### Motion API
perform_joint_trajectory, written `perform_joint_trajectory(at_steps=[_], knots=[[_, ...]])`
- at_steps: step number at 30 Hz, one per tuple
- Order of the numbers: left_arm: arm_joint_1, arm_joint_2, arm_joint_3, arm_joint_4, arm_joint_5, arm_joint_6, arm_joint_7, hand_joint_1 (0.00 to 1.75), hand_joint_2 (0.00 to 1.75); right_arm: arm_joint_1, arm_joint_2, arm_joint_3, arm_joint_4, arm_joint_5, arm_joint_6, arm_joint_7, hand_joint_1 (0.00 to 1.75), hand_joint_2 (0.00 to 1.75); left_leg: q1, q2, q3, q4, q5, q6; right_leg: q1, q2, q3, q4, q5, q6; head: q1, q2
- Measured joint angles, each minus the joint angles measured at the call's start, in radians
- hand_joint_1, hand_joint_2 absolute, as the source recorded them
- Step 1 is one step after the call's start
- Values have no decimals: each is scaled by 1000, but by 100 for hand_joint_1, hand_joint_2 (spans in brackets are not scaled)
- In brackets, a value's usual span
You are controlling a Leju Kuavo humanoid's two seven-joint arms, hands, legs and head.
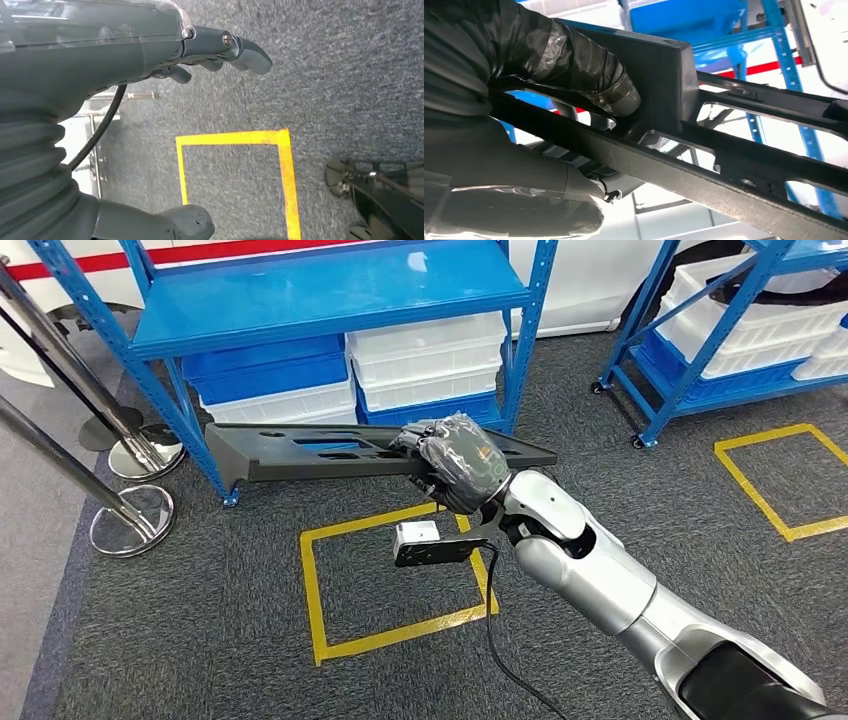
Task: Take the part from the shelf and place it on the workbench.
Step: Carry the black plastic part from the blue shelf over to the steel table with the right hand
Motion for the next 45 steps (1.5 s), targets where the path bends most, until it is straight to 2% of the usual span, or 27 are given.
perform_joint_trajectory(at_steps=[2, 4, 6, 8, 10, 11, 12, 14, 16, 18, 19, 20, 22, 24, 26, 27, 29, 30, 32, 33, 35, 37, 39, 41, 42, 43, 45], knots=[[-4, 1, 1, 0, 1, -1, 0, 0, 175, -3, 2, 0, -1, 5, 5, 0, 175, 175, -10, 20, 28, -67, 14, 12, 3, -17, 2, -2, 2, 6, 0, 0], [-4, 2, 4, 0, 5, -5, -1, 0, 175, -11, 21, 3, 7, 22, 11, 6, 175, 175, -11, 5, 24, -76, 21, 19, 4, -34, 4, -8, 7, 15, 0, 0], [-2, 3, 8, 0, 9, -10, -1, 0, 175, -28, 59, 12, 29, 49, 13, 18, 175, 175, -4, -11, 28, -91, 38, 26, 2, -20, 0, 3, -6, 24, 0, 0], [-4, 4, 13, 0, 11, -14, 0, 0, 175, -49, 101, 28, 63, 68, 7, 29, 175, 175, 1, -26, 28, -102, 53, 32, -1, 21, -36, 88, -65, 30, 0, 0], [-8, 5, 19, 0, 12, -15, 2, 0, 175, -60, 134, 46, 98, 77, 1, 33, 175, 175, 1, -48, 18, -102, 60, 35, -3, 40, -90, 220, -128, 34, 0, 0], [-8, 5, 22, 0, 12, -16, 3, 0, 175, -61, 148, 54, 115, 79, -1, 34, 175, 175, 1, -62, 14, -100, 63, 34, -3, 41, -106, 259, -137, 35, 0, 0], [-8, 5, 24, 0, 13, -16, 4, 0, 175, -63, 160, 61, 129, 80, -2, 34, 175, 175, 1, -77, 11, -97, 64, 33, -4, 42, -103, 260, -125, 35, 0, 0], [-6, 4, 28, 0, 13, -16, 5, 0, 175, -70, 180, 74, 152, 80, -6, 33, 175, 175, 2, -105, 7, -87, 63, 29, -6, 58, -46, 153, -62, 32, 0, 0], [-4, 3, 31, 0, 13, -15, 5, 0, 175, -80, 190, 81, 167, 80, -12, 32, 175, 175, 0, -129, -3, -74, 61, 21, -11, 107, 11, 36, -21, 26, 0, 0], [-3, 2, 32, 0, 13, -13, 3, 0, 175, -85, 199, 86, 176, 80, -17, 31, 175, 175, 3, -151, -17, -68, 65, 7, -11, 132, 22, 2, -20, 22, 0, 0], [-2, 2, 32, 0, 12, -13, 2, 0, 175, -86, 203, 87, 180, 80, -18, 31, 175, 175, 6, -163, -22, -69, 68, 0, -10, 122, 22, -2, -17, 18, 0, 0], [0, 2, 32, 0, 12, -12, 1, 0, 175, -88, 208, 89, 183, 80, -18, 31, 175, 175, 8, -163, -26, -69, 69, -7, -10, 109, 23, -6, -14, 13, 0, 0], [3, 3, 33, 0, 10, -11, 0, 0, 175, -92, 217, 92, 189, 80, -19, 31, 175, 175, 6, -122, -45, -32, 44, -19, -14, 85, 27, -16, -8, 1, 0, 0], [1, 3, 35, 0, 10, -11, 0, 0, 175, -93, 222, 93, 193, 80, -21, 31, 175, 175, 8, -66, -99, 83, -16, -30, -13, 60, 28, -20, -6, -5, 0, 0], [-1, 2, 35, 0, 9, -11, 0, 0, 175, -93, 223, 95, 197, 80, -21, 31, 175, 175, 13, -49, -154, 198, -58, -38, -11, 30, 27, -20, -7, -6, 0, 0], [0, 2, 36, 0, 9, -11, 0, 0, 175, -92, 223, 96, 199, 80, -22, 31, 175, 175, 14, -46, -160, 211, -54, -40, -11, 16, 27, -19, -8, -6, 0, 0], [2, 3, 37, 0, 9, -10, 0, 0, 175, -93, 223, 98, 201, 80, -22, 31, 175, 175, 15, -31, -104, 110, 5, -38, -11, -9, 29, -19, -10, -3, 0, 0], [2, 3, 37, 0, 8, -10, 0, 0, 175, -93, 223, 98, 201, 80, -22, 31, 175, 175, 11, -7, -63, 33, 32, -33, -10, -20, 32, -19, -12, 0, 0, 0], [1, 3, 37, 0, 8, -8, 0, 0, 175, -95, 222, 98, 201, 79, -24, 31, 175, 175, 1, 25, -10, -67, 60, -17, -5, -38, 36, -20, -15, 10, 0, 0], [0, 3, 37, 0, 8, -8, 1, 0, 175, -95, 221, 98, 200, 77, -25, 30, 175, 175, -3, 30, -5, -80, 59, -10, -4, -46, 37, -21, -16, 15, 0, 0], [2, 2, 39, 0, 7, -5, 4, 0, 175, -92, 215, 97, 195, 72, -27, 27, 175, 175, -2, 9, -6, -84, 65, 4, -3, -57, 41, -23, -17, 27, 0, 0], [4, -1, 40, 0, 4, -3, 7, 0, 175, -82, 192, 92, 179, 61, -32, 19, 175, 175, 2, -5, -2, -95, 74, 18, -6, -23, 33, 5, -41, 38, 0, 0], [3, -4, 41, 0, -1, 0, 7, 0, 175, -61, 154, 78, 157, 46, -38, 6, 175, 175, 3, -18, -2, -100, 78, 30, -9, 28, -15, 111, -101, 42, 0, 0], [2, -4, 42, 0, -5, 0, 6, 0, 175, -32, 117, 62, 136, 38, -42, -4, 175, 175, -1, -35, -3, -98, 78, 35, -9, 46, -77, 231, -146, 43, 0, 0], [2, -4, 43, 0, -6, 0, 5, 0, 175, -18, 101, 56, 129, 36, -42, -6, 175, 175, -2, -43, -3, -96, 77, 36, -9, 48, -91, 252, -141, 43, 0, 0], [3, -4, 44, 0, -6, -1, 4, 0, 175, -8, 89, 50, 122, 36, -42, -6, 175, 175, -4, -49, -3, -93, 76, 35, -9, 48, -87, 232, -117, 41, 0, 0], [4, -4, 46, 0, -6, -2, 1, 0, 175, 2, 74, 42, 109, 36, -42, -6, 175, 175, -5, -56, -3, -85, 71, 32, -8, 49, -35, 106, -44, 34, 0, 0]])
